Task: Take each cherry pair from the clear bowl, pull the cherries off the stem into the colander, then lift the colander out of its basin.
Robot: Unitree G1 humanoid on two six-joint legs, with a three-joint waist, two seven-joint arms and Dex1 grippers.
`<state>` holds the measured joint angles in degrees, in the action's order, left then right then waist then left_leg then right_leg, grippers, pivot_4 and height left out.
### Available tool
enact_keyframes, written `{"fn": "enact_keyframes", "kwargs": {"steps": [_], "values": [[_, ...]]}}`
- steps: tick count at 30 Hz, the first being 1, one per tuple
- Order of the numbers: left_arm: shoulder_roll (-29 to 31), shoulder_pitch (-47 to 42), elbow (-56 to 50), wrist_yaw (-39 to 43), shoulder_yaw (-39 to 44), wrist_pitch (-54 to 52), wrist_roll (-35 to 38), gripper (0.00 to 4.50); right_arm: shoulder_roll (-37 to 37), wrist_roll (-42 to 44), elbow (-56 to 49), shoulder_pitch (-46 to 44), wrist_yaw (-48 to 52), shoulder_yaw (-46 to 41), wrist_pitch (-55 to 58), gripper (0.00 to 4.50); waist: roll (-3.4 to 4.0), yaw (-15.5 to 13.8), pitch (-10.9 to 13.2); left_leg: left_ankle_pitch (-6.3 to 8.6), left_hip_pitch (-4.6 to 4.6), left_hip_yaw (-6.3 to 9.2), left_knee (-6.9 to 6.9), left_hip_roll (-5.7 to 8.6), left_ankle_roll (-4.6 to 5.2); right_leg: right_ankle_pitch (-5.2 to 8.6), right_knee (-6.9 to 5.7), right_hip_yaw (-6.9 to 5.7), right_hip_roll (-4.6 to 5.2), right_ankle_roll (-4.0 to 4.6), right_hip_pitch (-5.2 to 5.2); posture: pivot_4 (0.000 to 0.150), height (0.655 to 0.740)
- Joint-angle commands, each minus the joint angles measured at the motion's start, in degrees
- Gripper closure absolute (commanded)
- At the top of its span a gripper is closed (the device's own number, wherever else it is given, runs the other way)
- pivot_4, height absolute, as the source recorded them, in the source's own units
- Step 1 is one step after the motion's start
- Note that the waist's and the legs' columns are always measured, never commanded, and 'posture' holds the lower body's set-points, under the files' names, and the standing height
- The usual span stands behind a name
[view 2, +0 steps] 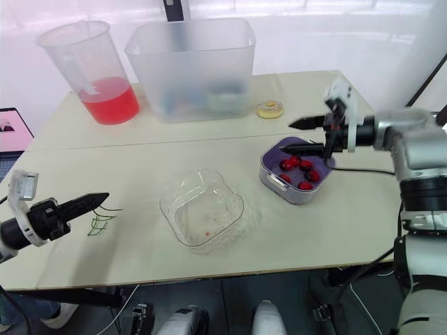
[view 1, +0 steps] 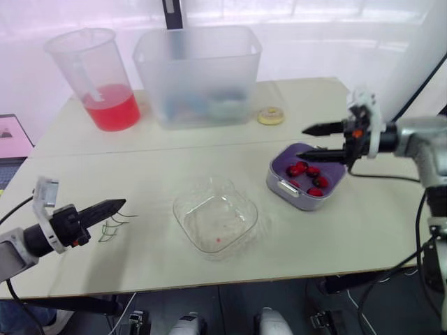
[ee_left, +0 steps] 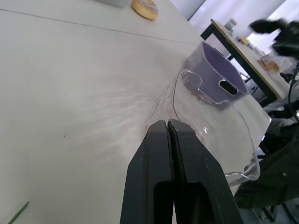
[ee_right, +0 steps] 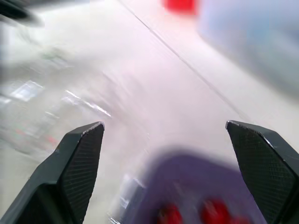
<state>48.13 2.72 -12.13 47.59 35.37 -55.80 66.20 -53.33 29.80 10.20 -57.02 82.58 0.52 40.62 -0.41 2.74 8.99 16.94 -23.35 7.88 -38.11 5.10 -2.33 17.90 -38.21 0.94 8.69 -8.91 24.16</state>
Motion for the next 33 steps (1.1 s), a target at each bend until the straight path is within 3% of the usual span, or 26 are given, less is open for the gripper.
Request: {"fn": "enact_keyframes", "kwargs": {"steps": [1, 8, 14, 15, 17, 25, 28, 33], "values": [[0.34, 1.53, 0.73, -0.03, 3.48, 0.76, -0.3, 4.5, -0.21, 7.24, -8.62, -1.98, 3.89, -1.02, 5.82, 0.03, -0.01, -0.12, 0.0, 0.0, 0.0, 0.0, 0.0, 0.0, 0.0, 0.0, 0.0, 0.0, 0.01, 0.0, -0.01, 0.15, 0.74], [-0.35, 5.73, 8.68, -7.63, 4.65, 1.59, -8.39, 4.5, 3.47, 10.12, -13.13, -1.19, 2.23, 0.03, 7.86, 0.03, -0.01, -0.27, 0.0, 0.0, 0.0, 0.02, -0.03, 0.03, 0.0, 0.0, 0.0, -0.01, 0.03, 0.0, -0.03, 0.15, 0.74], [-2.89, 4.81, 10.71, -11.4, 4.33, 0.48, -9.14, 4.5, 4.83, 10.71, -14.19, -0.61, 1.67, 0.44, 7.61, 0.03, -0.03, -0.33, -0.02, 0.0, 0.0, 0.05, -0.05, 0.06, 0.0, 0.0, -0.02, -0.03, 0.07, 0.01, -0.05, 0.15, 0.74], [-3.38, 4.52, 10.77, -12.21, 4.63, 0.22, -8.85, 4.05, 4.83, 10.53, -14.29, -0.53, 1.65, 0.6, 7.37, 0.0, -0.03, -0.32, -0.02, 0.0, 0.0, 0.05, -0.05, 0.06, 0.0, 0.0, -0.01, -0.03, 0.07, 0.01, -0.05, 0.15, 0.74], [-3.06, 4.14, 12.45, -12.72, 6.78, 0.6, -8.83, 3.64, 4.75, 10.42, -14.4, -0.31, 1.41, 0.59, 7.23, 0.0, -0.03, -0.29, -0.02, 0.0, 0.0, 0.04, -0.05, 0.07, 0.0, 0.0, -0.02, -0.02, 0.08, 0.01, -0.05, 0.15, 0.74], [1.3, 2.34, 16.38, -10.41, 11.64, 2.33, -10.28, 0.07, 4.47, 10.44, -14.34, 0.21, 0.8, 0.36, 7.18, 0.0, -0.04, -0.28, -0.02, 0.0, 0.0, 0.03, -0.03, 0.05, 0.0, 0.0, -0.03, -0.02, 0.06, 0.01, 0.0, 0.15, 0.74], [2.04, -0.42, 15.69, -9.99, 13.2, 2.79, -8.76, 0.07, 4.22, 10.22, -14.39, 0.35, 0.65, 0.41, 7.18, 0.0, -0.04, -0.39, -0.02, 0.0, 0.0, 0.05, -0.05, 0.07, 0.0, 0.0, -0.03, -0.04, 0.08, 0.01, -0.05, 0.15, 0.74], [3.26, -8.7, 5.21, -8.95, 10.81, -2.02, 0.95, 0.07, 1.76, 9.76, -14.29, 0.6, -0.88, -0.1, 9.55, 0.0, -0.06, -0.53, -0.02, 0.0, -0.02, 0.09, -0.07, 0.07, 0.0, -0.01, -0.04, -0.05, 0.08, 0.01, -0.05, 0.15, 0.74]]}}
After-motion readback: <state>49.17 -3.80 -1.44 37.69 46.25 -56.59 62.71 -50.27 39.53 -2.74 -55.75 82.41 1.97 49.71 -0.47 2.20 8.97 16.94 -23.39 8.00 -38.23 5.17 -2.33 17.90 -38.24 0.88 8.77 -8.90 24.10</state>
